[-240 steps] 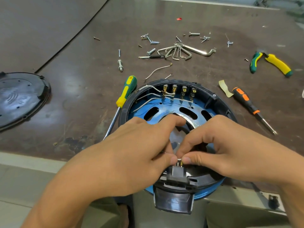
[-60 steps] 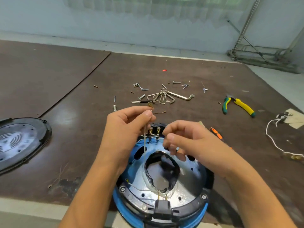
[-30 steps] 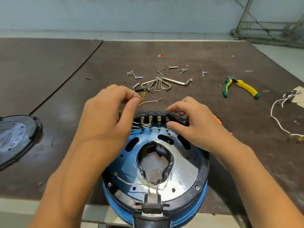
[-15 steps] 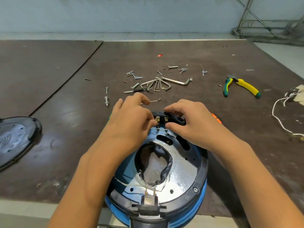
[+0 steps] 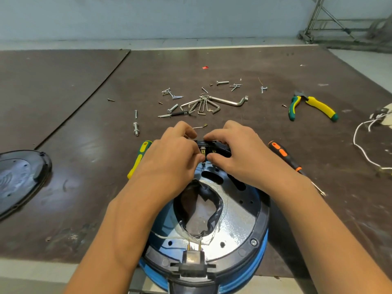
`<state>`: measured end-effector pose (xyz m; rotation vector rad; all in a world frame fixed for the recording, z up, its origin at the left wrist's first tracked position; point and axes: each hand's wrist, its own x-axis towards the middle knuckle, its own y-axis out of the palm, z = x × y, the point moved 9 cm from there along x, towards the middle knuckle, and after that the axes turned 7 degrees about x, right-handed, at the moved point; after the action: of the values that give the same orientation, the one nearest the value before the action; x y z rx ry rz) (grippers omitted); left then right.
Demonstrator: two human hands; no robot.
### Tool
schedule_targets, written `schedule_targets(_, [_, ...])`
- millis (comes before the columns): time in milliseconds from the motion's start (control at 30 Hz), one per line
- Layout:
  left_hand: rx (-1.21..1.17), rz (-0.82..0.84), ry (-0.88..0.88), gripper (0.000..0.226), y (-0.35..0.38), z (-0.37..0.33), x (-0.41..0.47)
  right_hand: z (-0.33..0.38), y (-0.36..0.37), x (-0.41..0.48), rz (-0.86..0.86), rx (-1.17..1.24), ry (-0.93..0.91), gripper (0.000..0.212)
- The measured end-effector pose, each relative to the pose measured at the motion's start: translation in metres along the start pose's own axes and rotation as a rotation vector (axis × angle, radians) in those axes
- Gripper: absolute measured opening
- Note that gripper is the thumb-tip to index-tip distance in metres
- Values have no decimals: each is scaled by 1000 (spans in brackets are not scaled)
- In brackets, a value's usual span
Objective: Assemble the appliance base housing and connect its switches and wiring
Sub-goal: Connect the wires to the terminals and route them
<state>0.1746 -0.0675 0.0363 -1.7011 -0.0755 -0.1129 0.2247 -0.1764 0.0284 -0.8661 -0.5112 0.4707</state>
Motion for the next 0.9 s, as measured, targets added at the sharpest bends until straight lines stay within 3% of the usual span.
schedule_targets(700, [-61,-33,11,22,1,2,3,3,0,2,-7,-26,3,28])
schedule_targets(900, [-54,-28,13,21,1,0,4,3,4,2,6,-36,-17,38])
